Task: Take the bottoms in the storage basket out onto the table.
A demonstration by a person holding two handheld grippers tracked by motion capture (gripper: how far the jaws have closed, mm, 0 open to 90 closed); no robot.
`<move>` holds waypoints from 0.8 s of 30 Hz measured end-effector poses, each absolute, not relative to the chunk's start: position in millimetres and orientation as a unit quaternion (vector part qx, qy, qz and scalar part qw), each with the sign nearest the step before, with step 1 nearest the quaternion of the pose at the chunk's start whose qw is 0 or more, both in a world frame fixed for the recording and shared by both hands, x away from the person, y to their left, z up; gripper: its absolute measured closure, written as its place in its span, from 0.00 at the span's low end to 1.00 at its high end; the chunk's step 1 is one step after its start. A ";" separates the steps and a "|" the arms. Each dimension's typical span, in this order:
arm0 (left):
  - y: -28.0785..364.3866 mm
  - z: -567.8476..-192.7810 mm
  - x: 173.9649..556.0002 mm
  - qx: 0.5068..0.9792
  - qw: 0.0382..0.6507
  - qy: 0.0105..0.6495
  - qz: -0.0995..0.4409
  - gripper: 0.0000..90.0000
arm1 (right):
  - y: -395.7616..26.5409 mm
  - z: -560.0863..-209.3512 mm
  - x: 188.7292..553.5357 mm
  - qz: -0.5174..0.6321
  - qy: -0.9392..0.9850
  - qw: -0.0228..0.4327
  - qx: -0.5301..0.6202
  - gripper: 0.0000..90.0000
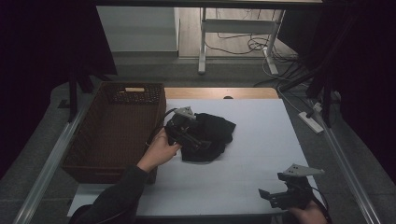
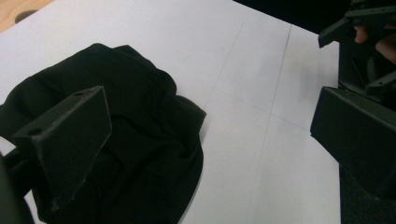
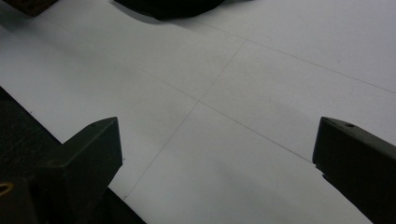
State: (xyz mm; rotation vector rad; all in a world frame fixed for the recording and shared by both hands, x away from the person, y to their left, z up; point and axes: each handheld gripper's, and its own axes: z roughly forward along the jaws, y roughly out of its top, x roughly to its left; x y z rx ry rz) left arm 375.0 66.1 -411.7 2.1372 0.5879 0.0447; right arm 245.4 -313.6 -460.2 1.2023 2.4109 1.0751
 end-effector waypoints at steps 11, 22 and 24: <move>74.5 -408.2 367.1 0.863 0.449 0.231 0.032 0.00 | -313.4 -460.2 245.4 0.369 0.826 0.121 0.409 0.02; 86.3 -409.5 363.7 0.861 0.447 0.241 0.031 0.00 | -313.4 -460.1 245.2 0.370 0.825 0.120 0.409 0.02; 88.5 -409.9 363.4 0.861 0.445 0.246 0.029 0.00 | -313.5 -460.0 245.3 0.370 0.826 0.120 0.409 0.02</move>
